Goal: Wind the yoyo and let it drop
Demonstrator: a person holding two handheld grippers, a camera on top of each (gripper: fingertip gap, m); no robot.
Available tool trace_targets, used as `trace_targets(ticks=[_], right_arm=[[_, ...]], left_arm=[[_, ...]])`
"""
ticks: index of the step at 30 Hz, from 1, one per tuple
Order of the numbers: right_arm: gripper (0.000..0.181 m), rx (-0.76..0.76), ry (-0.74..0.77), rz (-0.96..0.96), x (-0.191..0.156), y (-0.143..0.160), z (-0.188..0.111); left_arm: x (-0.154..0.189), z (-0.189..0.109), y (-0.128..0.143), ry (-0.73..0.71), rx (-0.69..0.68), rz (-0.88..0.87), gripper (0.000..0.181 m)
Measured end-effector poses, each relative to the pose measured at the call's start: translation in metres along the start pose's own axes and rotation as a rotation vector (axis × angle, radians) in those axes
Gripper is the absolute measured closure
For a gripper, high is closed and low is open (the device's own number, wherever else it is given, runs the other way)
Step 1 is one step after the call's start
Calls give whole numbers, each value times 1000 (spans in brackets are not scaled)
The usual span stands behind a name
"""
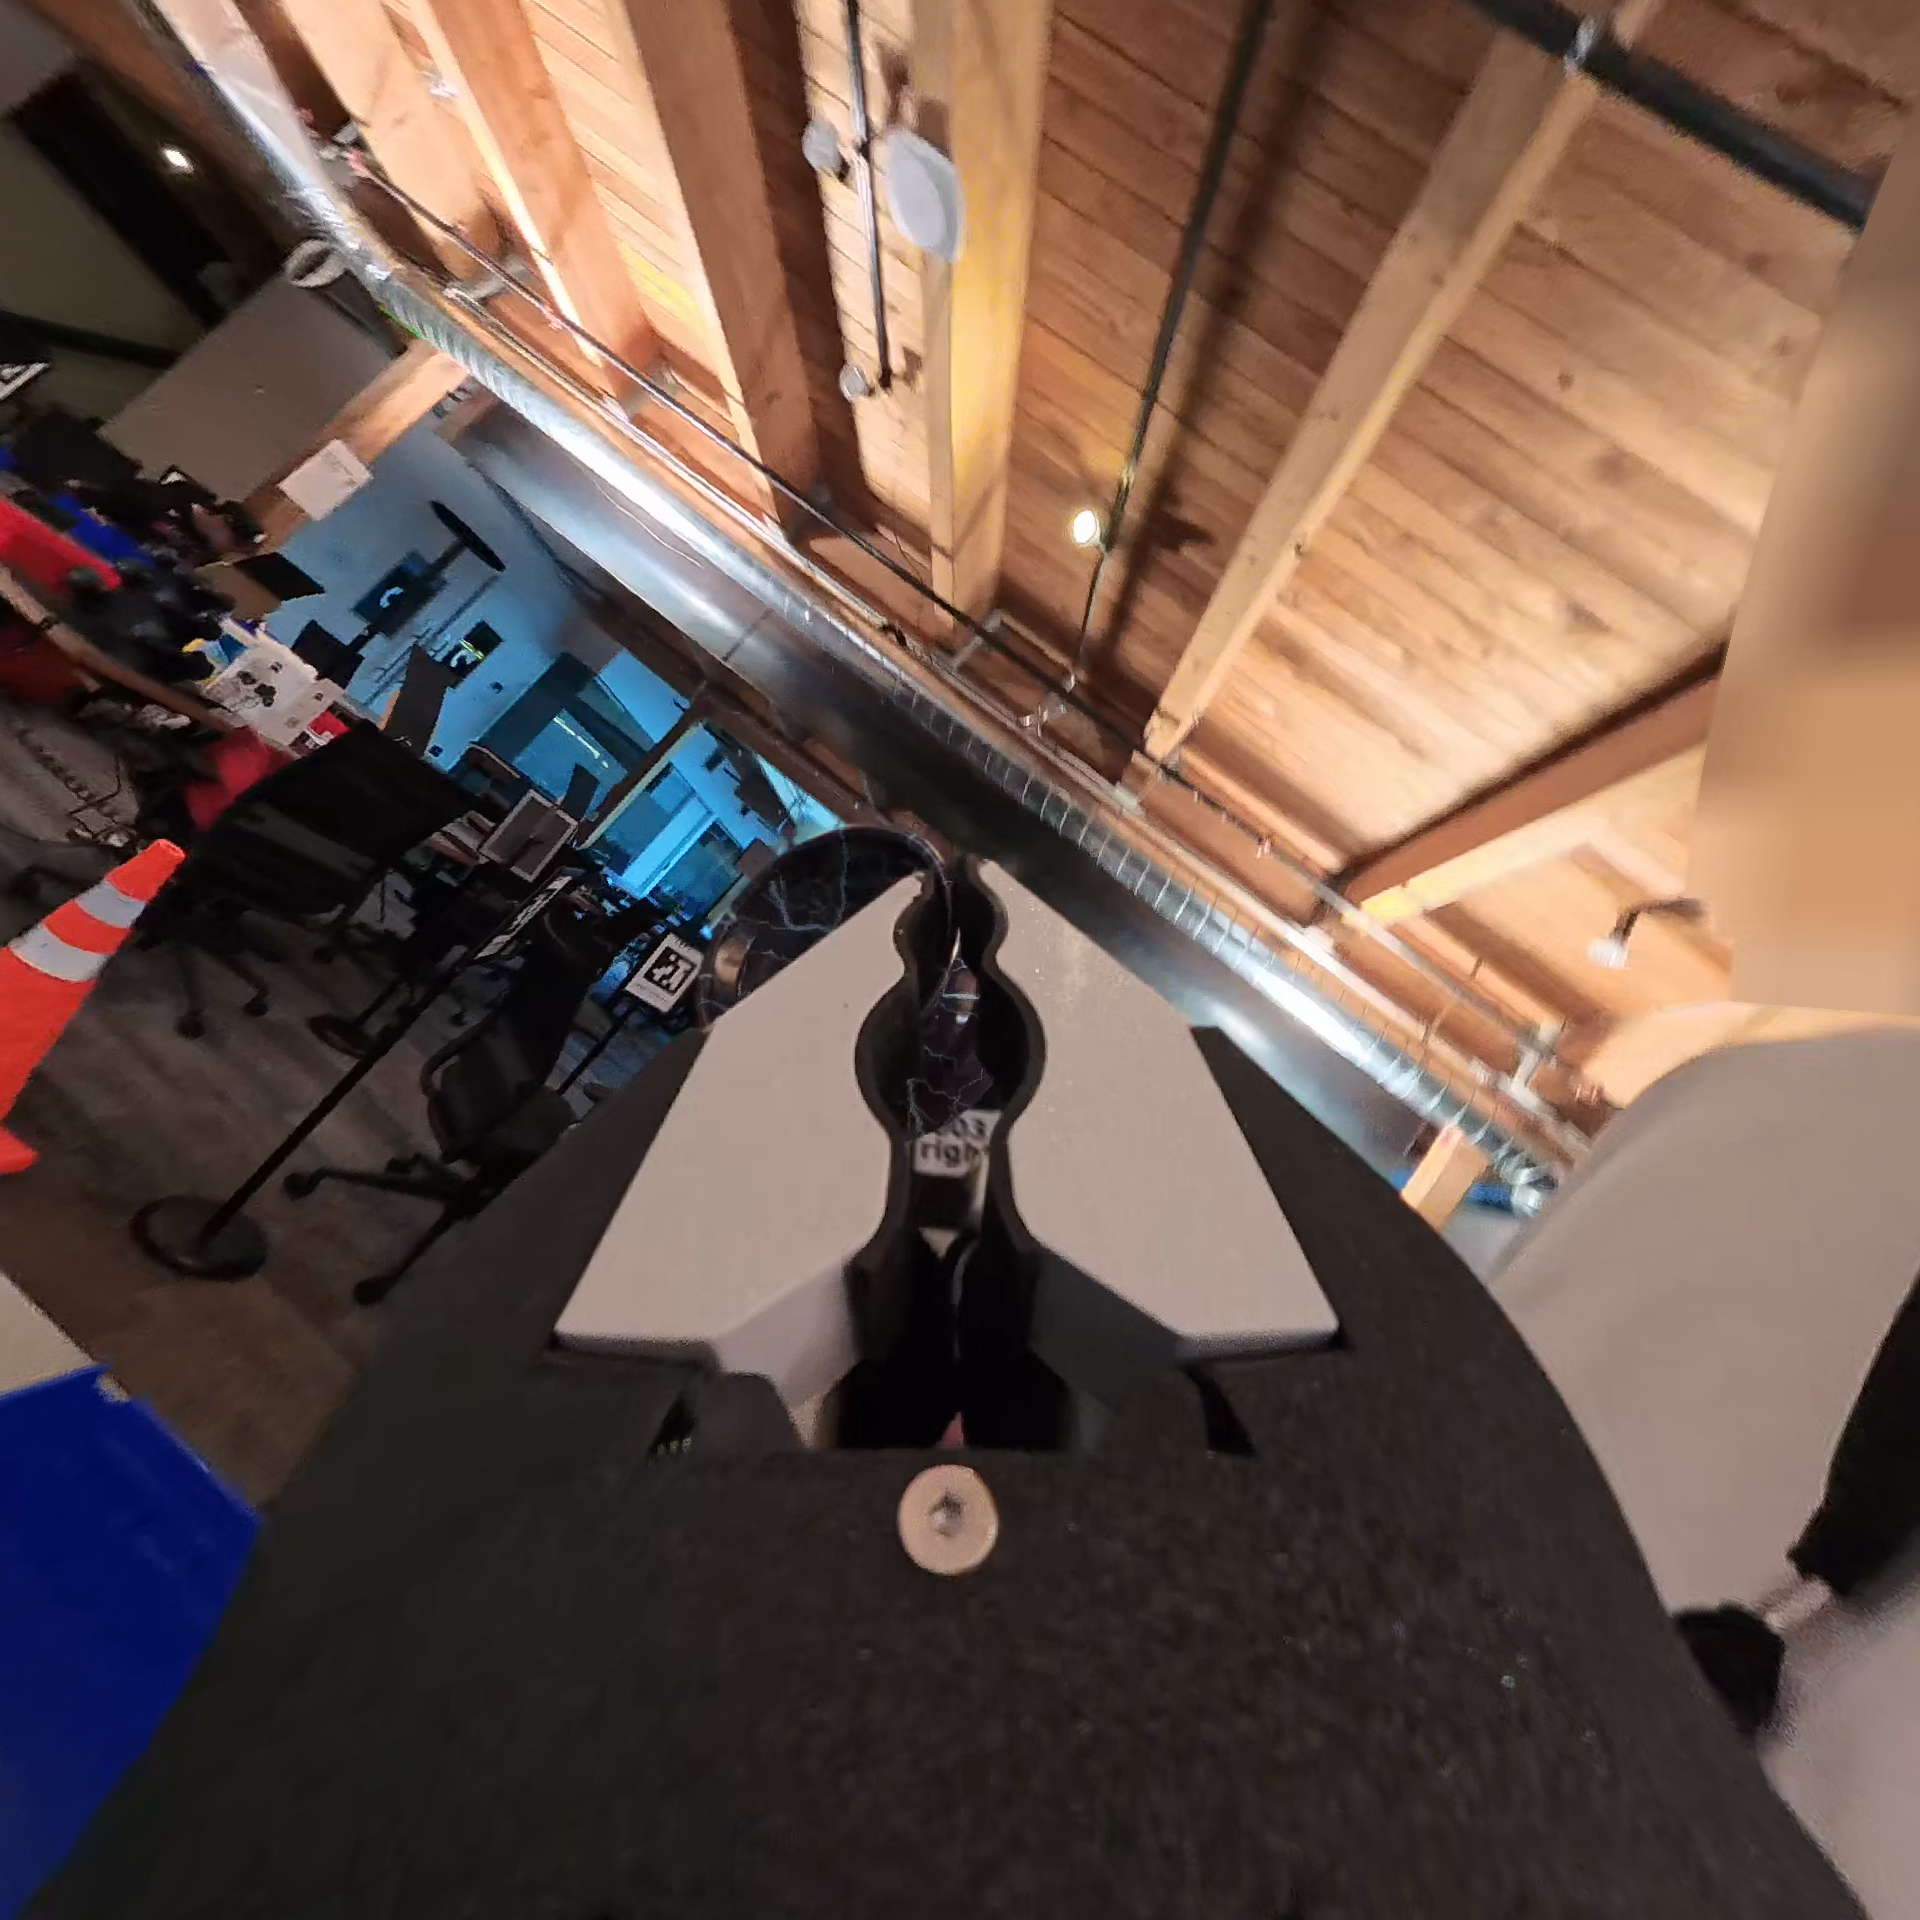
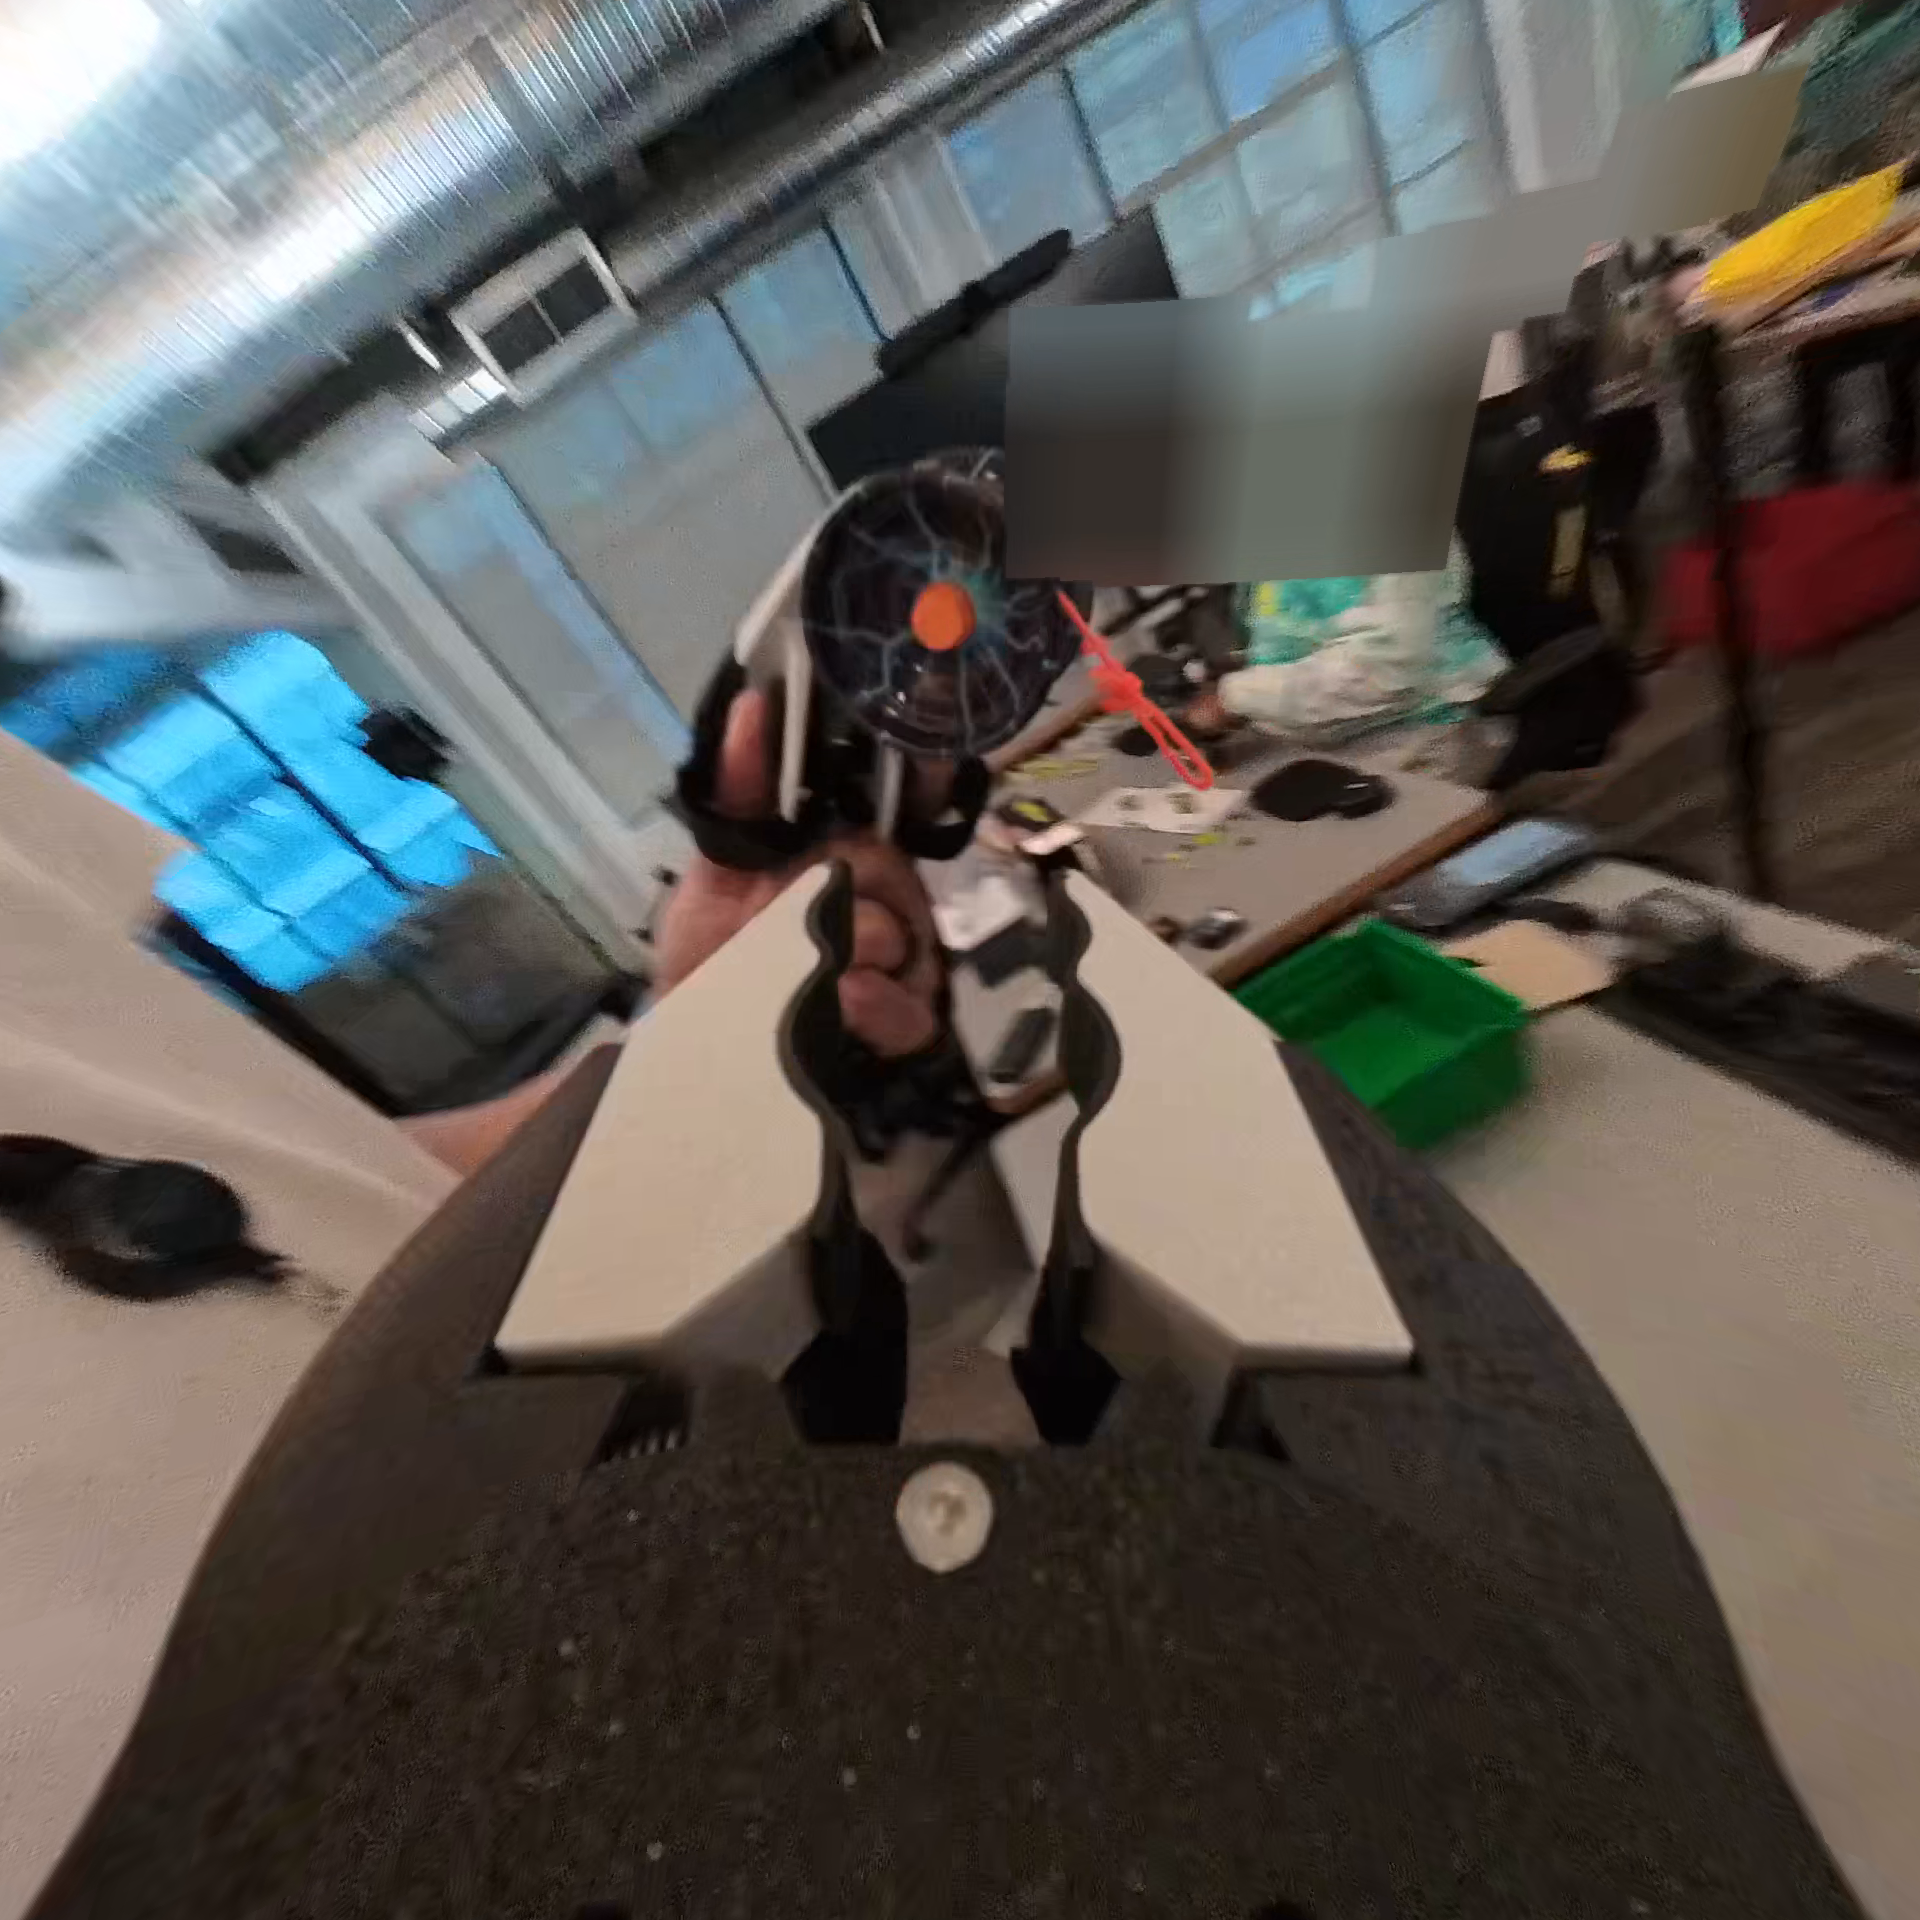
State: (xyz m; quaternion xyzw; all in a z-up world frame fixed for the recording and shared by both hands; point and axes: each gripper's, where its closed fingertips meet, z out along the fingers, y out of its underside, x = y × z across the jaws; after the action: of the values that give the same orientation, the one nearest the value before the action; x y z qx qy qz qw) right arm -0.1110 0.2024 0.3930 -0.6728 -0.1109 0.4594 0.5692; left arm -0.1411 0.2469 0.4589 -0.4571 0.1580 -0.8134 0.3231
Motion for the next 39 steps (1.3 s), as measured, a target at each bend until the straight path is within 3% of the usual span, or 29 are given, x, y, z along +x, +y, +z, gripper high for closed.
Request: trace_targets(ticks=[1, 2, 3, 5, 10, 16, 21, 23, 29, 35, 39], right_arm=[[140, 38, -111, 157, -11, -8, -3], [124, 86, -198, 314, -17, -18, -5], [106, 98, -258, 450, -20, -22, -4], [90, 115, -331, 621, -23, -26, -2], [81, 163, -349, 836, -22, -22, 8], [93, 148, -474, 1007, -30, -13, 12], [110, 141, -533, 1011, -37, -10, 16], [120, 143, -500, 968, -34, -9, 15], [120, 70, -359, 738, -29, -2, 13], [120, -23, -176, 494, -14, 10, 8], [119, -189, -59, 211, -10, 29, 4]], left_arm=[[6, 0, 2, 14, -31, 44, 181], [11, 0, 5, 22, -65, 89, 181], [14, 0, 8, 17, -101, 134, 181], [15, -1, 14, -16, -162, 221, 181], [18, 0, 37, -54, -307, 419, 181], [28, 1, 51, -9, -331, 469, 181], [33, 1, 61, 26, -322, 467, 181], [32, -1, 63, 26, -315, 455, 181], [26, -11, 68, 13, -341, 351, 178], [4, -25, 71, -123, -458, 354, 136], [-8, -34, 93, -138, -696, 298, 106]])
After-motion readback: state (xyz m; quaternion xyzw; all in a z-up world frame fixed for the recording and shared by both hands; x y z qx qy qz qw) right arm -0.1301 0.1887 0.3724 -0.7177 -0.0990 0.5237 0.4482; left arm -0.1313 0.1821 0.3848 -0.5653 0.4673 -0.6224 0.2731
